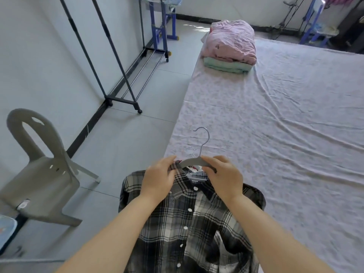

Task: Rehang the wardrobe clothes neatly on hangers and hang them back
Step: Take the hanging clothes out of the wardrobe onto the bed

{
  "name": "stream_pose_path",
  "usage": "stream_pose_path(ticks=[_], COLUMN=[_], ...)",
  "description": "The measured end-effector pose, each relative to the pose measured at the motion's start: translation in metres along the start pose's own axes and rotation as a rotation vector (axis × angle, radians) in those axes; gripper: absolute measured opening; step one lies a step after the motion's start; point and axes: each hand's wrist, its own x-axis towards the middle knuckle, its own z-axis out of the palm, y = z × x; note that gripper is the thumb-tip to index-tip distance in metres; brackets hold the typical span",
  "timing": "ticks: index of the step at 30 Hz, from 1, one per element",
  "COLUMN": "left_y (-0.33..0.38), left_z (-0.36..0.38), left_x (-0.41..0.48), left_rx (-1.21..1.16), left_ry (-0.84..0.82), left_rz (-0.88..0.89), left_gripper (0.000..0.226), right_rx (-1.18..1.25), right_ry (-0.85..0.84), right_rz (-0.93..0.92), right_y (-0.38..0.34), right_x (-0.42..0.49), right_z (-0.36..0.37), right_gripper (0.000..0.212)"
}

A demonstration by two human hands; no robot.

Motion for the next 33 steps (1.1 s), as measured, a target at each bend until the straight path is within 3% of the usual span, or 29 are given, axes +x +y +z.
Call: stream_pose_path(ticks=[5,16,25,33], left_y=[-0.019,-0.015,0.017,0.036], left_z=[0.021,0.043,0.041,0.045], left_x=[0.032,0.029,0.030,0.002], left_rx=[0.132,0.242,0.378,0.573], left_ry=[-0.096,-0.331,-0.485,-0.711], left_rz=[-0.170,-0.195,0.045,0.488], left_gripper=[0.052,0.049,0.053,0.049], right_rx=[0.010,0.004,0.019,-0.035], right_ry=[-0.331,-0.544,-0.375,-0.124], right_rz=[0.172,0.311,0.431,0.785], right_y=[0.025,0.067,0.062,0.020], right_x=[0.051,-0.014,-0.052,-0.155], right_z=[0.036,0.048,0.008,-0.013], right_gripper=[0.042,0.042,0.044,0.043])
